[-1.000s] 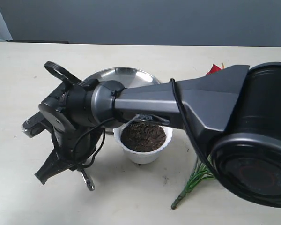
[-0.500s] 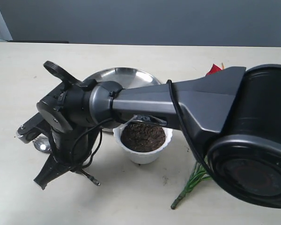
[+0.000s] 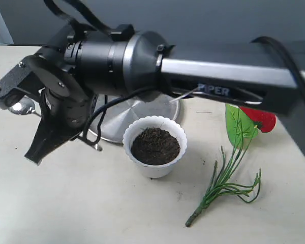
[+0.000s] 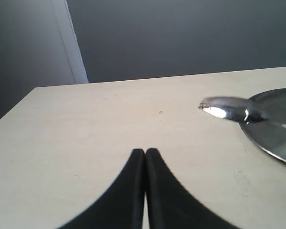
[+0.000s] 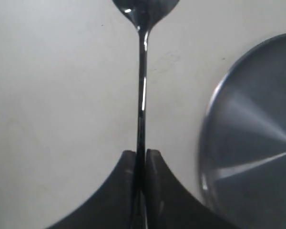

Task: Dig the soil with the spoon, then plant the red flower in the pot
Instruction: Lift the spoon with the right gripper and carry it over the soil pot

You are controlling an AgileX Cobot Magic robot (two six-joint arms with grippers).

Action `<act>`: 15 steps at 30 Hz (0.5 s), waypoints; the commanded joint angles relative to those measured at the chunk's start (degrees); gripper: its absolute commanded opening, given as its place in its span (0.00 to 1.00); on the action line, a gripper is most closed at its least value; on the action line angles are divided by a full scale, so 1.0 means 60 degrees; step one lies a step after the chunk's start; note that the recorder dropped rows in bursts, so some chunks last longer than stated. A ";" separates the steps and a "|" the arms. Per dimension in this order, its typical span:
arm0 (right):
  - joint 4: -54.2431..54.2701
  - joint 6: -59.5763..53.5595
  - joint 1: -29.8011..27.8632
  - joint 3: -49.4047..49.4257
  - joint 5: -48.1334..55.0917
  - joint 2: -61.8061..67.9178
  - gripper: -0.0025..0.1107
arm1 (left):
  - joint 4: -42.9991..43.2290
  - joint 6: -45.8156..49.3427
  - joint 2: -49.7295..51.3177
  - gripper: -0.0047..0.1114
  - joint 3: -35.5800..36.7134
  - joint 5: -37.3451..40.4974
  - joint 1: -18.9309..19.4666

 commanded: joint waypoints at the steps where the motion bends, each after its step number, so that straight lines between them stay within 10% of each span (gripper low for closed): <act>1: -0.1853 -0.0127 -0.0019 0.0004 0.1073 -0.0737 0.02 | 0.0019 -0.0036 -0.0051 0.04 -0.0035 -0.0043 -0.0060; 15: -0.4125 -0.0341 -0.0019 0.0041 0.3554 -0.1712 0.02 | 0.0019 -0.0036 -0.0051 0.04 -0.0035 -0.0043 -0.0060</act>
